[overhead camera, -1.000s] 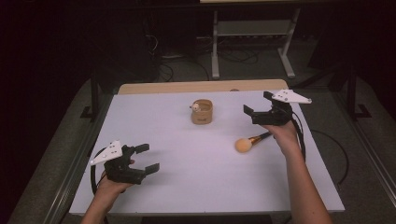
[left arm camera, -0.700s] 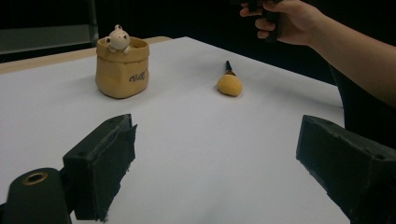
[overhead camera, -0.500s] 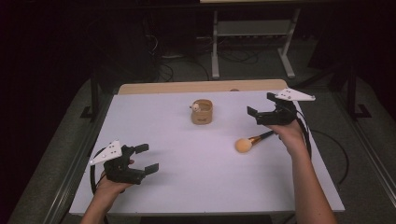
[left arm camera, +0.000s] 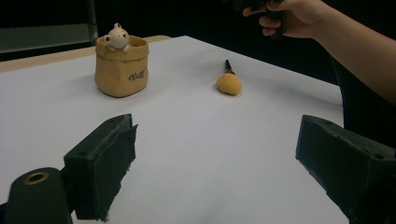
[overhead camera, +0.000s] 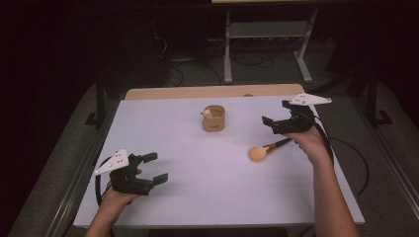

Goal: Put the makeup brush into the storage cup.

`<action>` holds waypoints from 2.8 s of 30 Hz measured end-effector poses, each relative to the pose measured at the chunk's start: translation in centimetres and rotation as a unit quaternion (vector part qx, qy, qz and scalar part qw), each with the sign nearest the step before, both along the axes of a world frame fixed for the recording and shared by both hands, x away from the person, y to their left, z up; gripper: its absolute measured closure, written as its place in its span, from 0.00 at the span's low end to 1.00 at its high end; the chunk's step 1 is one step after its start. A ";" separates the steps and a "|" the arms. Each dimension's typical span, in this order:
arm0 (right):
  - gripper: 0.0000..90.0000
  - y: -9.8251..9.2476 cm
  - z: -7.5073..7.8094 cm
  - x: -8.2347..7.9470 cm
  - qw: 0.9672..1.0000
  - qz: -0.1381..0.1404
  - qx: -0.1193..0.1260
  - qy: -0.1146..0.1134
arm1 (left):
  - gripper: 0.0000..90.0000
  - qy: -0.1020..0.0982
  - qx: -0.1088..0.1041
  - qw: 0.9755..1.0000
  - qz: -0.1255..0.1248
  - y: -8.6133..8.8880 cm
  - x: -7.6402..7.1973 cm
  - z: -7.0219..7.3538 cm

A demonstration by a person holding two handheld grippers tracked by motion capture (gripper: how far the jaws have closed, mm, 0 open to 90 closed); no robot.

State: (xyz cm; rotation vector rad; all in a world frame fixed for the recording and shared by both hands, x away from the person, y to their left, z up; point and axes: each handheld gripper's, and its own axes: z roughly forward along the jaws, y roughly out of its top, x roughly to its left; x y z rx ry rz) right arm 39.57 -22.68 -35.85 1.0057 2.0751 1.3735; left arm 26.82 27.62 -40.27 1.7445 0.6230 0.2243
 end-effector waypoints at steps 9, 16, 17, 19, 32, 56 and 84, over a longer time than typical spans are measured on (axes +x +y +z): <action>0.00 -0.2 0.2 0.1 0.999 0.021 -0.026 0.028 | 0.13 0.001 0.000 1.000 -0.001 0.0 -0.1 0.0; 0.00 -0.4 0.0 0.2 0.998 0.026 -0.043 0.039 | 0.13 0.001 -0.001 1.000 -0.002 0.0 -0.1 0.0; 0.00 -0.4 0.0 0.2 0.998 0.029 -0.046 0.038 | 0.13 0.002 -0.004 1.000 -0.001 -0.1 -0.1 0.0; 0.00 -0.5 -0.1 0.3 0.997 0.034 -0.047 0.041 | 0.13 0.003 -0.007 1.000 -0.001 -0.1 -0.1 0.0; 0.00 -0.9 -0.5 0.6 0.990 0.057 -0.099 0.078 | 0.13 0.004 -0.006 1.000 -0.004 -0.2 -0.1 -0.1; 0.00 -0.7 -1.2 1.1 0.970 0.108 -0.163 0.141 | 0.13 0.004 -0.007 1.000 -0.007 -0.2 -0.1 -0.1; 0.15 0.4 -3.2 2.3 0.939 0.163 -0.231 0.195 | 0.13 0.007 -0.007 1.000 -0.007 -0.2 0.0 -0.1</action>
